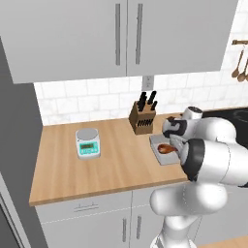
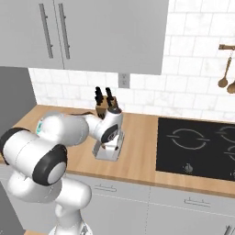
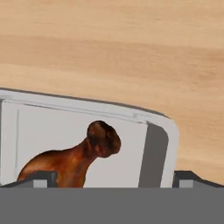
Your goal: Take the meat container that has the chicken drumstick and place it on the second highest rack of the freezer. Then take the vegetable container that has the squash and lemon wedge and place it on the highest rack of the freezer.
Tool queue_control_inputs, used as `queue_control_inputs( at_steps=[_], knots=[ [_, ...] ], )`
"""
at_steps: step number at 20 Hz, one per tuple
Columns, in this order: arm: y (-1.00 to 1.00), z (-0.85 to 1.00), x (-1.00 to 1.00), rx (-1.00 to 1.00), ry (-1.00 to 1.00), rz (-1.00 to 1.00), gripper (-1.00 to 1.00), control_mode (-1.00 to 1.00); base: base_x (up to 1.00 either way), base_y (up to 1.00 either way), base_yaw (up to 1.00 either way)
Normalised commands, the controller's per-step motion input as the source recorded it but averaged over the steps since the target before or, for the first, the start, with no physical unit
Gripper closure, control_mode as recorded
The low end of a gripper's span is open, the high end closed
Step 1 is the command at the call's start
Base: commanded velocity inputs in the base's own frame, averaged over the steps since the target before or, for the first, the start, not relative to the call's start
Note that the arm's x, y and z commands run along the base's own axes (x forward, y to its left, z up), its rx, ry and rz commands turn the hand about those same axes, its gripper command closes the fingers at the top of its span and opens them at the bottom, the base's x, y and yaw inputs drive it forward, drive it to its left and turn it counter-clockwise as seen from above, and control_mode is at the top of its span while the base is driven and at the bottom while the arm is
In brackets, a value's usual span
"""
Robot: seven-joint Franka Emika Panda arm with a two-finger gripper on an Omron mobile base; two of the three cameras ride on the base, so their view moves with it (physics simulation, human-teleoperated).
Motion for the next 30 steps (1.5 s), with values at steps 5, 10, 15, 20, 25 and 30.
queue_control_inputs(
  at_steps=[5, 10, 15, 20, 25, 30],
  knots=[
    [0.07, -0.56, 0.02, 0.00, 0.11, 0.18, -1.00, -1.00, 0.00, 0.00, 0.00],
    [0.32, -0.10, -0.49, -0.06, -0.03, 0.09, -1.00, -1.00, 0.00, 0.00, 0.00],
    [0.00, 0.00, 0.10, 0.00, -0.02, 0.00, -1.00, -1.00, 0.00, 0.00, 0.00],
    [0.03, -0.06, 0.55, -0.01, 0.02, 0.00, -1.00, -1.00, 0.00, 0.00, 0.00],
    [0.42, -0.39, -0.35, -0.09, 0.02, 0.04, -1.00, -1.00, 0.00, 0.00, 0.00],
    [0.00, 0.00, 0.03, 0.00, 0.00, 0.00, -1.00, -1.00, 0.00, 0.00, 0.00]
  ],
)
